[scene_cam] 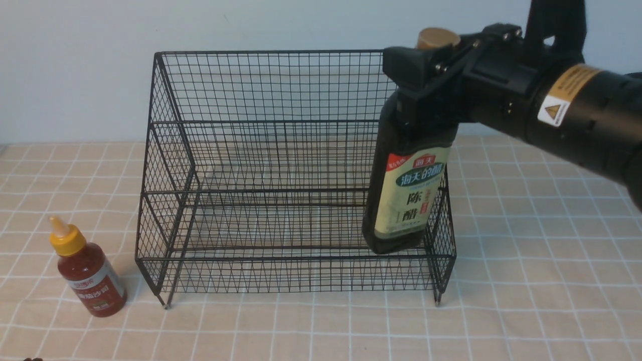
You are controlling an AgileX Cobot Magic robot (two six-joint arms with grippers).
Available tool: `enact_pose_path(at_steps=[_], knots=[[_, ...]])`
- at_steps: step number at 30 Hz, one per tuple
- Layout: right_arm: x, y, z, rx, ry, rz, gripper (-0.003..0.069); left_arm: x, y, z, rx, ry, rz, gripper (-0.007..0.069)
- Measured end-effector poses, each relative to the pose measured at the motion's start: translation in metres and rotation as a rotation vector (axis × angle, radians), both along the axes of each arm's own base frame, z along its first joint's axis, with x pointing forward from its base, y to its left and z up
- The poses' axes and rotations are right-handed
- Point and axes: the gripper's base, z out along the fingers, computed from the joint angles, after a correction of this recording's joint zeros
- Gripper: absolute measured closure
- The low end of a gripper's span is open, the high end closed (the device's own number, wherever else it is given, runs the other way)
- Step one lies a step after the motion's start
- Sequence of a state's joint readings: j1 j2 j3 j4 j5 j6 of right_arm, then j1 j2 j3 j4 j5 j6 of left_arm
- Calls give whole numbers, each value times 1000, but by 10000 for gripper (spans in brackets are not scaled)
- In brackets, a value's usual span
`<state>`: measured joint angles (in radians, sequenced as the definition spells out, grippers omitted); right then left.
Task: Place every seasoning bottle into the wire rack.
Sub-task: Use the right arm to put the condiment bottle back on the shelf
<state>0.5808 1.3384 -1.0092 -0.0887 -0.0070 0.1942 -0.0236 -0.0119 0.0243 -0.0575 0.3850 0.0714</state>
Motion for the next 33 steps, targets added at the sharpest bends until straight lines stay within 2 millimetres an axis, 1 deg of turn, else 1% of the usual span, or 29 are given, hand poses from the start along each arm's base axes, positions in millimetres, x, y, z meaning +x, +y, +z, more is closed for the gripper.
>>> enact_pose_path(at_steps=[4, 16, 25, 28, 29, 31, 33], knots=[[3, 1, -8, -27, 40, -3, 347, 0, 0, 0, 0, 0, 0, 631], [0, -3, -25, -149, 198, -24, 347, 0, 0, 0, 0, 0, 0, 631], [-1, -5, -30, -178, 239, -29, 344, 0, 0, 0, 0, 0, 0, 631], [-1, -4, -28, -167, 235, -30, 314, 0, 0, 0, 0, 0, 0, 631], [0, -3, -24, -149, 213, -28, 265, 0, 0, 0, 0, 0, 0, 631], [1, -3, -23, -142, 206, -27, 239, 0, 0, 0, 0, 0, 0, 631], [1, -3, -22, -136, 201, -27, 192, 0, 0, 0, 0, 0, 0, 631]])
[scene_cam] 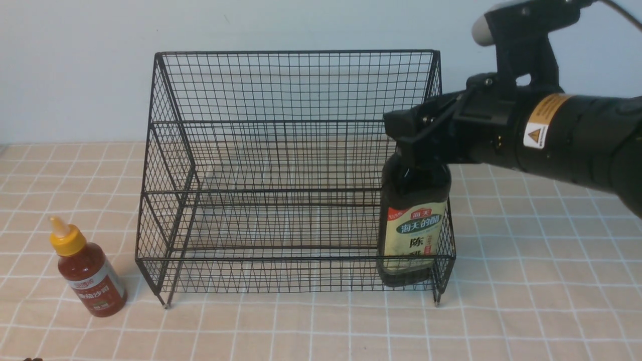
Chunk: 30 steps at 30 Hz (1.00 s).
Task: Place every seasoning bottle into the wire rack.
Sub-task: Use the right arm to put the condiment bottle back on the shelf, then use the left arm to grab the condiment bottle closest to it
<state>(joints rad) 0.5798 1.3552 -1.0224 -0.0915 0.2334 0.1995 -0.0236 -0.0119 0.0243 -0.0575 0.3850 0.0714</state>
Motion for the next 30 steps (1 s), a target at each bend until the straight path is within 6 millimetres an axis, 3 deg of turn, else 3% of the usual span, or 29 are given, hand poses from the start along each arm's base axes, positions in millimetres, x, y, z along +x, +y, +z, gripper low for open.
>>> enact_pose_path(at_steps=[6, 14, 16, 19, 24, 26, 30], knots=[[-8, -6, 13, -1, -51, 6, 137, 0, 0, 0, 0, 0, 0, 631], [-37, -39, 64, -32, -156, -48, 157, 0, 0, 0, 0, 0, 0, 631], [-53, -58, 82, -66, -134, -108, 220, 0, 0, 0, 0, 0, 0, 631], [-72, -75, 89, -99, -76, -164, 314, 0, 0, 0, 0, 0, 0, 631], [-115, -108, 93, -129, 66, -261, 598, 0, 0, 0, 0, 0, 0, 631], [-134, -119, 93, -100, 98, -273, 648, 0, 0, 0, 0, 0, 0, 631], [-174, -131, 86, 44, 120, -216, 670, 0, 0, 0, 0, 0, 0, 631]])
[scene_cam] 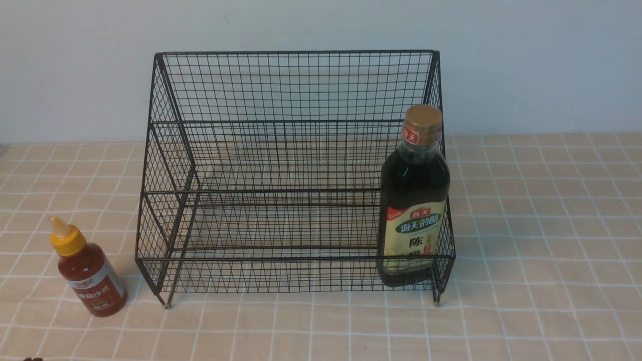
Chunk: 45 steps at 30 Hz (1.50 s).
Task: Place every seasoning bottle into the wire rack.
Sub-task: Use the left arm to grab the condiment bottle closest to it
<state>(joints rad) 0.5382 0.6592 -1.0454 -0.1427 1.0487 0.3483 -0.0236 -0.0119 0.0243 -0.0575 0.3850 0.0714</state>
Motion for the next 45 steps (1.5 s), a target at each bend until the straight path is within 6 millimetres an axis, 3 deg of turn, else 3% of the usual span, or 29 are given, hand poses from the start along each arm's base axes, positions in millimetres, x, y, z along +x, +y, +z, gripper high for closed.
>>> enact_pose_path(at_steps=[7, 13, 21, 25, 31, 35, 39, 41, 45], knots=[[-42, -8, -30, 251, -67, 105, 671, 0, 0, 0, 0, 0, 0, 631], [-56, -9, -45, 334, -49, 143, 671, 0, 0, 0, 0, 0, 0, 631], [-52, -11, -42, 135, -258, 196, 672, 0, 0, 0, 0, 0, 0, 631], [-44, -15, -51, 28, -402, 94, 672, 0, 0, 0, 0, 0, 0, 631], [-29, -24, -100, -80, -429, -125, 672, 0, 0, 0, 0, 0, 0, 631], [-25, -34, -164, -136, -364, -278, 672, 0, 0, 0, 0, 0, 0, 631], [-30, -37, -223, -147, -301, -324, 672, 0, 0, 0, 0, 0, 0, 631], [-32, -37, -237, -145, -281, -319, 672, 0, 0, 0, 0, 0, 0, 631], [-32, -35, -238, -139, -294, -286, 672, 0, 0, 0, 0, 0, 0, 631]])
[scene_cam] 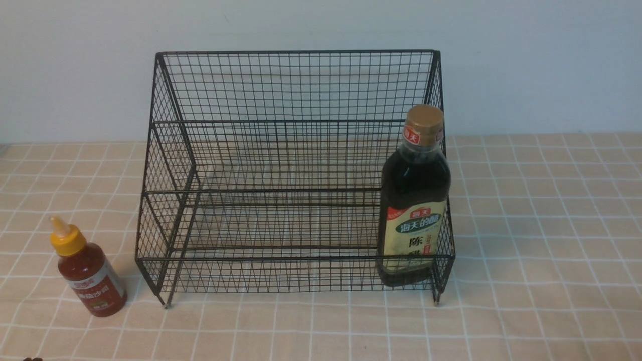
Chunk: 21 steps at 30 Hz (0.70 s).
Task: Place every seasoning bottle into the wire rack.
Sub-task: Use the left arm to grab the condiment bottle closest to it
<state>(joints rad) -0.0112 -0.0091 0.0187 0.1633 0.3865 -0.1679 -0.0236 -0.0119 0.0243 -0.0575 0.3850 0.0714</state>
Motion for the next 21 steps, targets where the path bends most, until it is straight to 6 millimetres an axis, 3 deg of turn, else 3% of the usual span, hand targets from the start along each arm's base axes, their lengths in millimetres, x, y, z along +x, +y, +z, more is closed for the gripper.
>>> enact_pose_path(at_steps=[21], knots=[[0, 1, 0, 0, -3, 21, 672, 0, 0, 0, 0, 0, 0, 631]])
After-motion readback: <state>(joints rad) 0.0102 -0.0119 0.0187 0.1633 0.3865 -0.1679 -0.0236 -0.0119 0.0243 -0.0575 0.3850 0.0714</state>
